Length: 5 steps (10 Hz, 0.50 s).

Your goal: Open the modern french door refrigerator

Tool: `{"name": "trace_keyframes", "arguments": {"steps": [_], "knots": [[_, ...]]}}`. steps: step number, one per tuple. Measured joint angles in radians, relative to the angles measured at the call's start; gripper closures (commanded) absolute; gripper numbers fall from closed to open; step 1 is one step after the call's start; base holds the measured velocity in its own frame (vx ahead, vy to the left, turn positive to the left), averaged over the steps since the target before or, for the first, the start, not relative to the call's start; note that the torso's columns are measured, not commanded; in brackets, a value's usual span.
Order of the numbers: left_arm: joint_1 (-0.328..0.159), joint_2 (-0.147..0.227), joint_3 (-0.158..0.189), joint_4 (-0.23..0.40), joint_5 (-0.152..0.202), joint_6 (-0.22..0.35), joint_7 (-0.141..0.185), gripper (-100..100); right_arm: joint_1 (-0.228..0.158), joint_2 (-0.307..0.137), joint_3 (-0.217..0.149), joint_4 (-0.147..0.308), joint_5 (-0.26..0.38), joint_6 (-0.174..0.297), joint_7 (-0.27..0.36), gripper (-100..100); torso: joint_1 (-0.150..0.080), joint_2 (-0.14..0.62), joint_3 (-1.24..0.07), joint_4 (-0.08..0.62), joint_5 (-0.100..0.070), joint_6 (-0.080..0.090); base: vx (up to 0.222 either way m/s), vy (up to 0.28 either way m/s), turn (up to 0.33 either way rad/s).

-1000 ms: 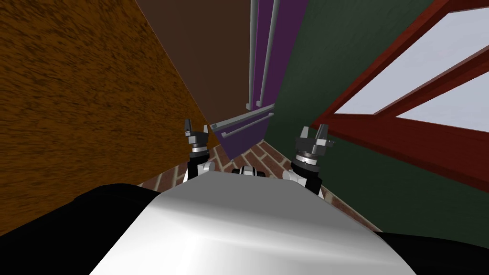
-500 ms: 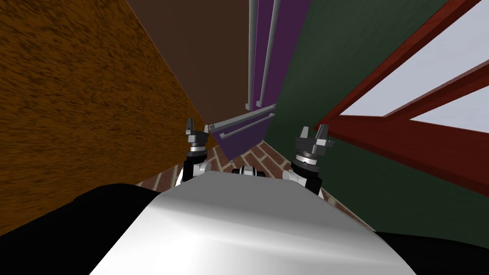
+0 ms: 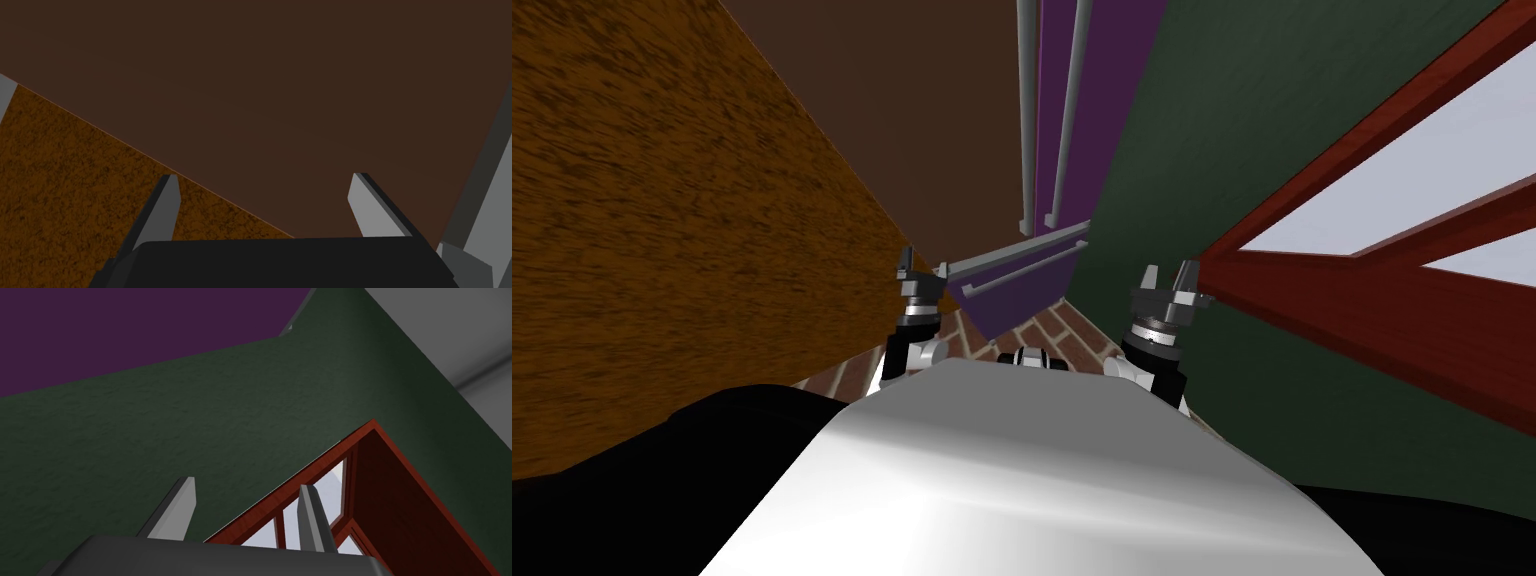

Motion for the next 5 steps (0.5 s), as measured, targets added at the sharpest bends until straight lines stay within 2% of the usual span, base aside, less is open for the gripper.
{"name": "trace_keyframes", "arguments": {"steps": [5], "knots": [[0.006,0.011,0.051,-0.019,0.099,0.119,0.058,-100,0.0,0.0,0.0,0.0,0.0,0.0,0.0,0,-0.001,0.0,0.0,0.0,0.0,0.0,0.146,-0.125,0.097]]}}
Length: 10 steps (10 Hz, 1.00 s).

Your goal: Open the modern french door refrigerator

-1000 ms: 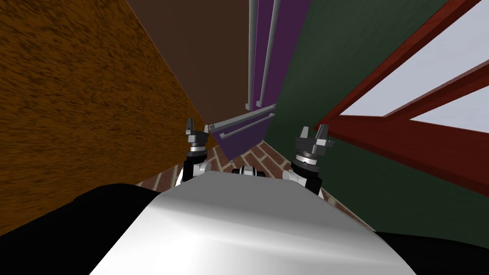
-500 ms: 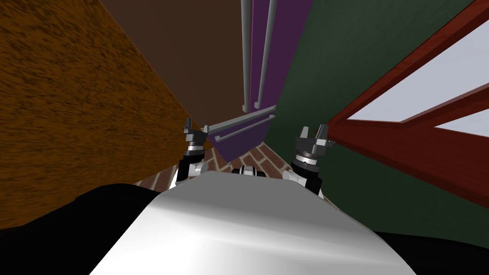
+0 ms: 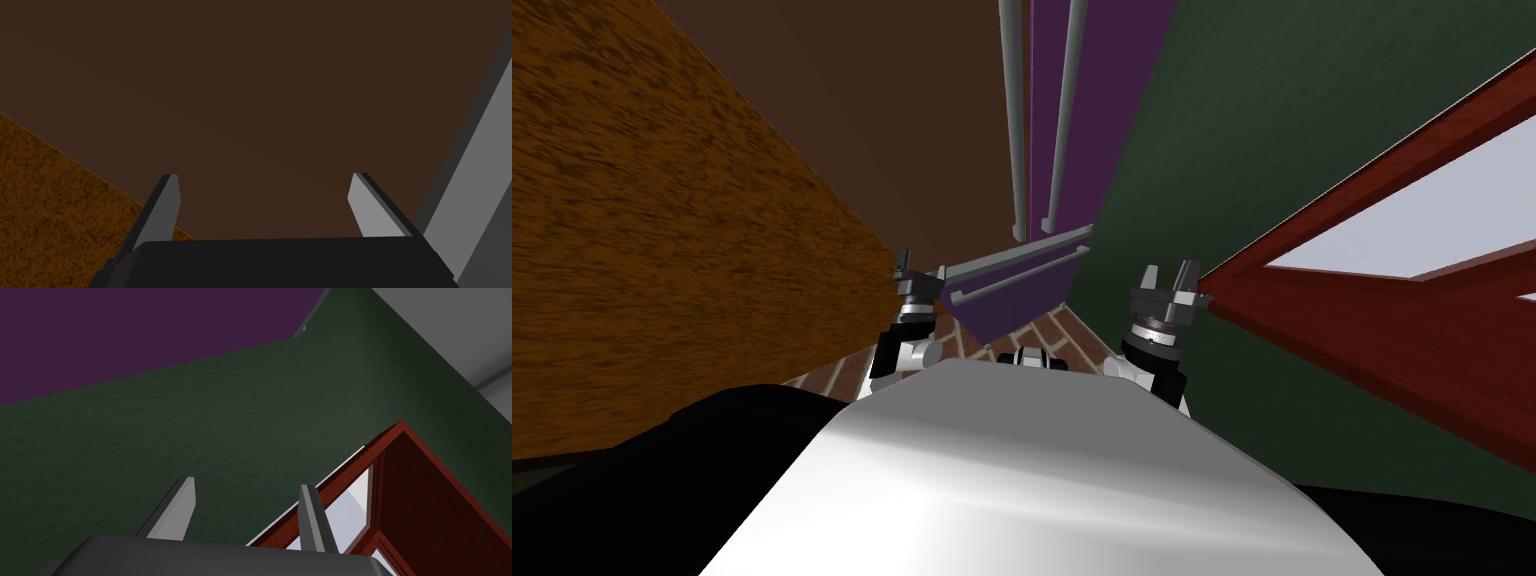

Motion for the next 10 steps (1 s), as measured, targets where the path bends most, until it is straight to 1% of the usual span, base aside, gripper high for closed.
{"name": "trace_keyframes", "arguments": {"steps": [2,5,6,7,8,10], "knots": [[0.01,-0.002,0.017,-0.004,0.041,0.047,0.024,-100,0.0,0.0,0.0,0.0,0.0,0.0,0.0,0,-0.001,0.0,0.0,0.0,0.0,0.0,0.146,-0.166,0.088],[0.011,-0.011,0.052,-0.006,0.109,0.138,0.062,-100,0.0,0.0,0.0,0.0,0.0,0.0,0.0,0,0.001,0.0,0.0,0.0,0.0,0.0,0.171,-0.165,0.107],[0.024,-0.011,0.065,-0.009,0.135,0.163,0.078,-100,0.0,0.0,0.0,0.0,0.0,0.0,0.0,0,0.002,0.0,0.0,0.0,0.001,0.0,0.172,-0.156,0.097],[0.028,-0.02,0.071,-0.008,0.155,0.19,0.09,-100,0.0,0.0,0.0,0.0,0.0,0.0,0.0,0,0.001,0.0,0.0,0.0,0.0,0.0,0.158,-0.147,0.111],[0.025,-0.013,0.092,0.007,0.185,0.215,0.108,-100,0.0,0.0,0.0,0.0,0.0,0.0,0.0,0,0.002,0.001,0.001,0.0,0.001,0.0,0.136,-0.171,0.119],[0.032,-0.028,0.116,0.002,0.23,0.28,0.136,-100,0.0,0.0,0.0,0.0,0.0,0.0,0.0,0,-0.001,0.001,0.001,0.0,0.0,0.0,0.136,-0.189,0.12]]}}
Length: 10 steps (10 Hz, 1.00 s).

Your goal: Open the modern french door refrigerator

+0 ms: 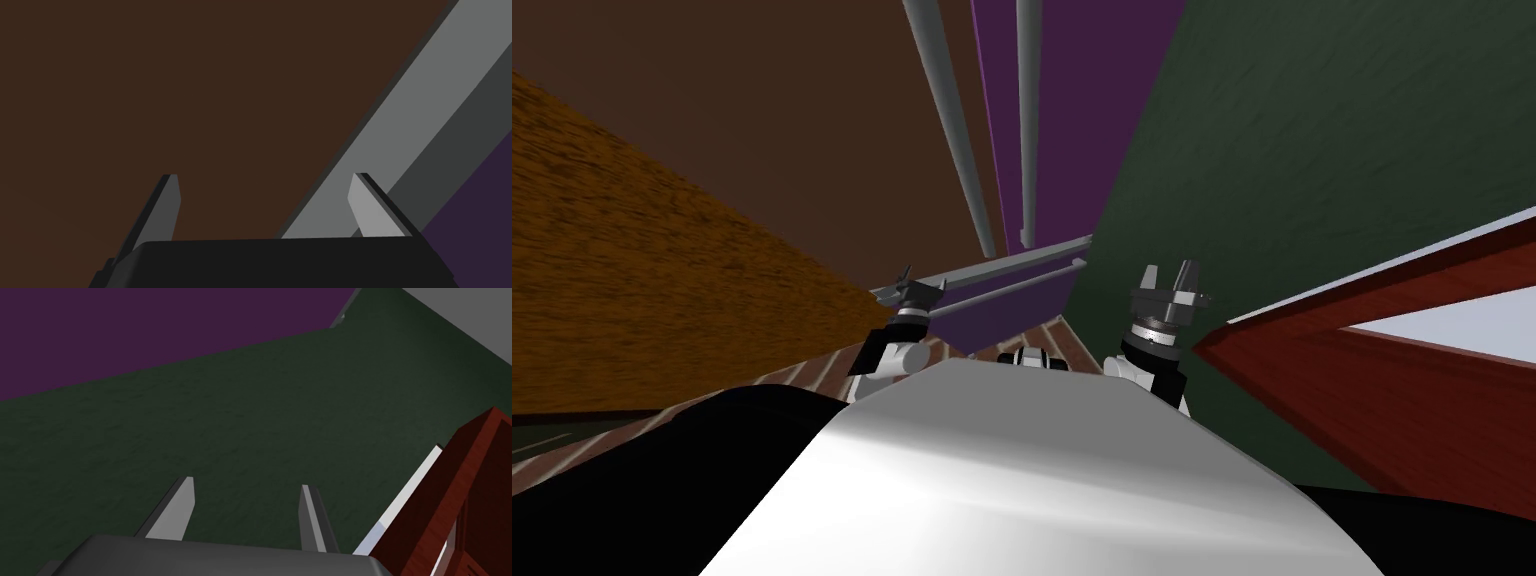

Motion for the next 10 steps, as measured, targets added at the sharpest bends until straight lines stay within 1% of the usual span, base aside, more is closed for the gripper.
{"name": "trace_keyframes", "arguments": {"steps": [3,5,8,10], "knots": [[0.014,0.0,0.035,0.015,0.076,0.074,0.045,-100,0.0,0.0,0.0,0.0,0.0,0.0,0.0,0,0.002,-0.004,-0.002,-0.001,0.001,0.0,0.165,-0.184,0.11],[0.026,-0.005,0.054,0.008,0.12,0.129,0.071,-100,0.0,0.0,0.0,0.0,0.0,0.0,0.0,0,0.003,0.0,0.0,0.0,0.001,0.0,0.138,-0.168,0.103],[0.034,0.006,0.087,-0.006,0.183,0.201,0.109,-100,0.0,0.0,0.0,0.0,0.0,0.0,0.0,0,0.003,0.001,0.0,0.0,0.001,0.0,0.106,-0.148,0.089],[0.043,0.017,0.104,-0.032,0.219,0.24,0.131,-100,0.0,0.002,0.002,0.0,0.0,0.0,0.0,0,0.0,-0.001,-0.001,0.0,0.001,0.0,0.097,-0.12,0.058]]}}
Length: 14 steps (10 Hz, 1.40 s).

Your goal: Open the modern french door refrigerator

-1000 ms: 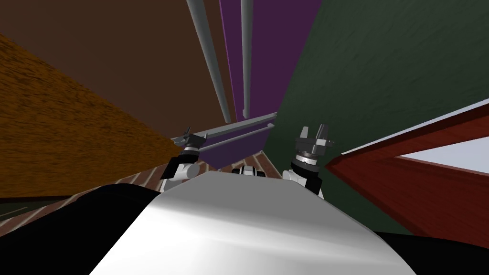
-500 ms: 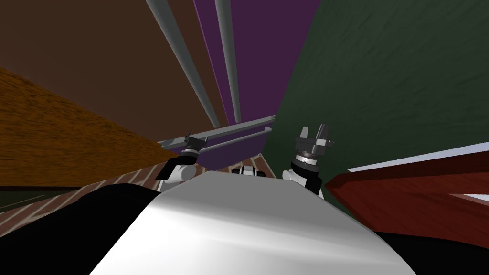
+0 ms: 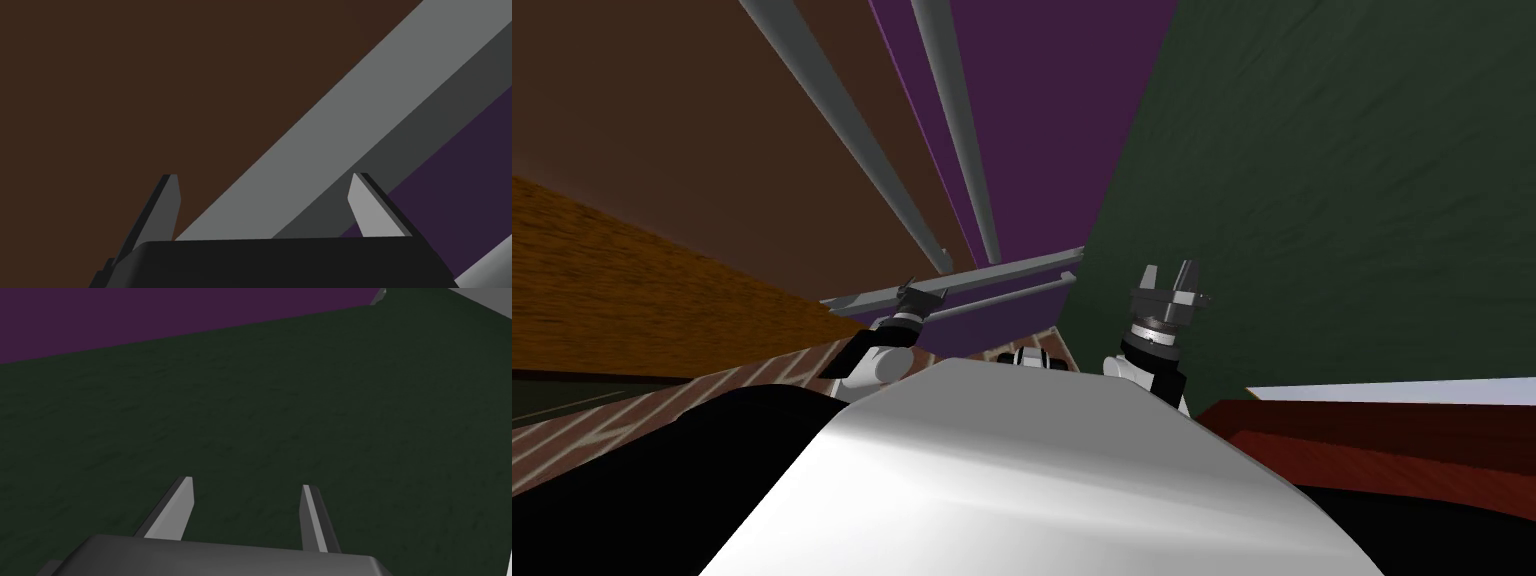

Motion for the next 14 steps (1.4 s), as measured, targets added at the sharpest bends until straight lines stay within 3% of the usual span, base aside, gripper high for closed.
{"name": "trace_keyframes", "arguments": {"steps": [3,6,9,10,11,12,14], "knots": [[-0.001,0.026,0.021,-0.045,0.043,0.041,0.023,-100,0.002,0.005,0.004,0.001,0.0,0.0,0.0,0,-0.004,-0.001,-0.002,0.0,0.001,-0.002,0.05,-0.075,0.042],[0.018,0.024,0.023,-0.146,0.057,0.07,0.034,-100,0.009,0.015,0.012,0.006,0.0,0.0,0.0,0,-0.014,-0.01,-0.009,-0.002,0.0,-0.003,0.019,-0.02,0.006],[0.022,0.02,0.028,-0.159,0.063,0.078,0.043,-100,0.011,0.018,0.014,0.006,0.0,0.0,0.0,0,0.002,-0.007,-0.004,-0.002,0.0,-0.001,0.082,0.046,0.002],[0.023,0.02,0.028,-0.161,0.063,0.079,0.044,100,0.011,0.018,0.014,0.006,0.0,0.0,0.0,0,0.003,-0.001,-0.001,-0.001,0.0,0.001,-0.083,-0.05,0.02],[0.02,0.021,0.026,-0.157,0.058,0.075,0.04,100,0.011,0.018,0.014,0.006,0.0,0.0,0.0,0,0.002,0.003,0.002,0.0,0.0,0.002,-0.053,-0.025,0.027],[0.019,0.02,0.03,-0.154,0.057,0.072,0.038,-100,0.011,0.018,0.014,0.006,0.0,0.0,0.0,0,0.0,0.001,0.002,-0.001,0.0,0.004,-0.006,0.009,0.015],[0.02,0.017,0.029,-0.119,0.053,0.07,0.036,-100,0.011,0.018,0.014,0.006,0.0,0.0,0.0,0,-0.001,-0.002,-0.001,-0.001,-0.001,0.0,-0.001,-0.008,-0.012]]}}
